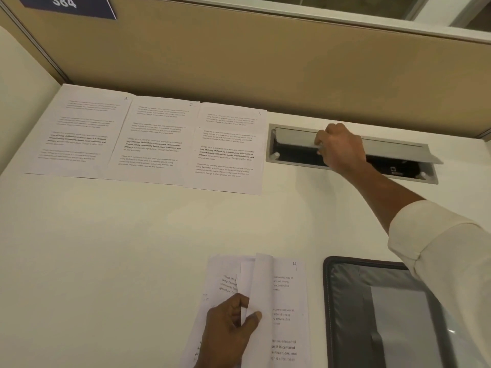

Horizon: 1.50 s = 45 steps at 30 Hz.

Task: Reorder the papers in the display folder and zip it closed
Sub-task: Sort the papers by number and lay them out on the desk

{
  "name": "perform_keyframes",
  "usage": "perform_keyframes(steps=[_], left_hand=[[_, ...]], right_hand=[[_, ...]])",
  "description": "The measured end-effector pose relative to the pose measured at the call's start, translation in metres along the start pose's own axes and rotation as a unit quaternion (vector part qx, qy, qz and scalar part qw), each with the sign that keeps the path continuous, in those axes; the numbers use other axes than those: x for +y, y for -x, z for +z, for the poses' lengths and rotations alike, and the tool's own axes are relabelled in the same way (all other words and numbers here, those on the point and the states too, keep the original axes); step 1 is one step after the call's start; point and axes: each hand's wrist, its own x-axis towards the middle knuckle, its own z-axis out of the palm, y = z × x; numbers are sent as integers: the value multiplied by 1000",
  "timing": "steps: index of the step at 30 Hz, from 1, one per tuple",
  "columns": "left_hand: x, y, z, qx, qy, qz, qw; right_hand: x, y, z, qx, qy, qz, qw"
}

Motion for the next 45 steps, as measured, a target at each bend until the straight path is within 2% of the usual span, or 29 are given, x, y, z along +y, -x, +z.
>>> perform_keyframes(steps=[6,12,15,18,21,25,30,41,45], left_hand=[[6,3,-3,-14,15,-7,1000],[7,6,-3,-16,30,-2,999],[7,7,-4,-17,29,1,999],[9,9,-4,-17,37,8,999],[13,11,-5,-15,45,-1,999],[14,11,-7,-17,42,-3,999],[14,11,-9,-10,42,-14,999],[12,12,-11,4,98,-11,995],[14,12,-10,15,118,-15,993]], right_hand=[[-6,34,20,14,7,37,999],[-26,92,-2,69,-101,126,985],[-51,148,-12,70,-207,185,958],[-88,214,-15,53,-320,235,916],[-127,275,-15,14,-365,287,886],[-172,333,-17,-35,-324,355,876],[-194,354,-29,-89,-283,403,866],[-201,362,-37,-174,-307,438,827],[-202,363,-35,-176,-372,457,789]])
